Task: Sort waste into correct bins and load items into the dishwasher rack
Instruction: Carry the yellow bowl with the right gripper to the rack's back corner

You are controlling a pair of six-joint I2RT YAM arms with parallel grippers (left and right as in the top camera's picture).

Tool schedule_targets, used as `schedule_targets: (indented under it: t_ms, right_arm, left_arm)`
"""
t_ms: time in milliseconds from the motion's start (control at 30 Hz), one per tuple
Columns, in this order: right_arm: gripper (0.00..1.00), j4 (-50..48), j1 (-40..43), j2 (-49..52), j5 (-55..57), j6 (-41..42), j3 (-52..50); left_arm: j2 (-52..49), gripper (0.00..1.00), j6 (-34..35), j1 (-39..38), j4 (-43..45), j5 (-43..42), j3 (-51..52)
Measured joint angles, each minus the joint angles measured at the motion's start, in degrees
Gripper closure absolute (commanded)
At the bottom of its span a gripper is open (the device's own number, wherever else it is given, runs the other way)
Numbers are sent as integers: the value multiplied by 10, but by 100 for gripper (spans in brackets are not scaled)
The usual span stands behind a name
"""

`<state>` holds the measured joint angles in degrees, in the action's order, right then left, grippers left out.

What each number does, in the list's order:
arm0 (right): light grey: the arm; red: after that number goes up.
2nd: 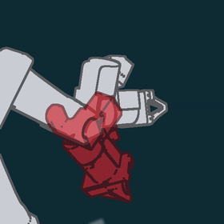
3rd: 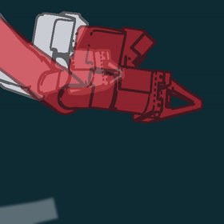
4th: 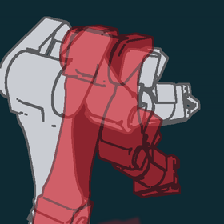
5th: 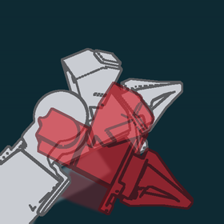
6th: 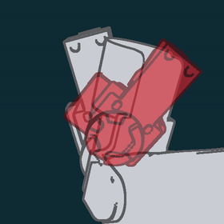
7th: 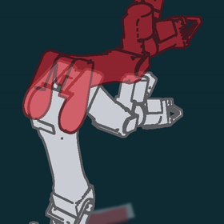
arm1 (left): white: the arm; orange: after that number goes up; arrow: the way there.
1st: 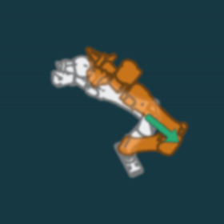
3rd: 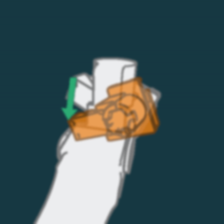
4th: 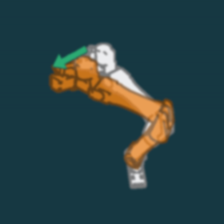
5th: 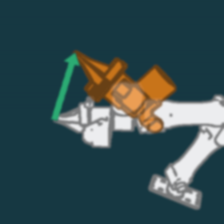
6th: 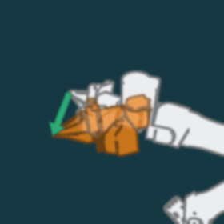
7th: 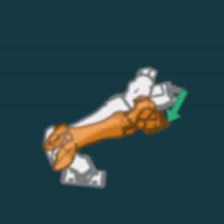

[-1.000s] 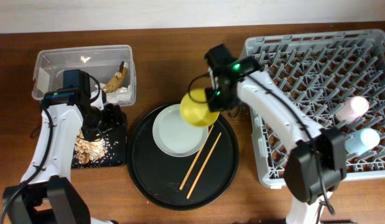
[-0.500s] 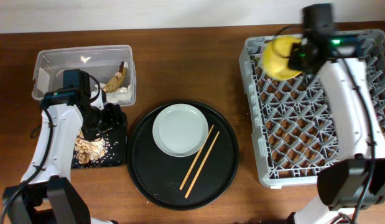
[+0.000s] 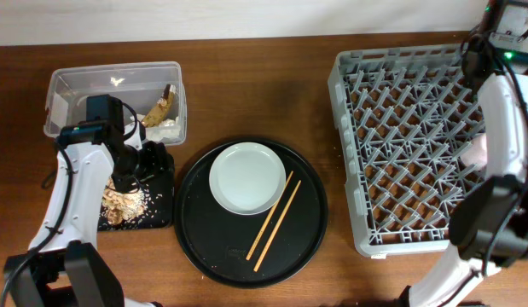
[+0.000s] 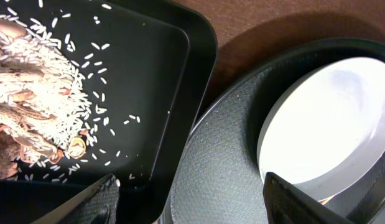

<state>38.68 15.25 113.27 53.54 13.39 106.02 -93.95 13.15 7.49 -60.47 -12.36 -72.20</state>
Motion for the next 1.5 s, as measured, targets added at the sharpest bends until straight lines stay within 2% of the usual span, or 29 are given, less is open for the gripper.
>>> schedule_targets:
  t_ms: [200,433,633,700,767,800,833,1267,1500]
  right_arm:
    - [91,-54,14,68,86,-27,0]
    - [95,-77,19,119,103,-57,0]
    - [94,-65,16,122,31,-81,0]
    - [88,-63,15,121,25,-85,1]
    - [85,-59,13,122,23,-99,1]
    - [87,-57,11,121,20,-104,1]
    - [96,-57,9,122,20,-108,1]
    - [96,-75,-11,122,59,-153,4]
    - [96,-62,-54,122,88,-165,4]
  left_arm:
    - [0,26,0,0,0,0,0]
    - [0,27,0,0,0,0,0]
    - [0,27,0,0,0,0,0]
    - [0,27,0,0,0,0,0]
    - [0,27,0,0,0,0,0]
    - [0,26,0,0,0,0,0]
    - [0,27,0,0,0,0,0]
    - [0,27,0,0,0,0,0]
    - [0,27,0,0,0,0,0]
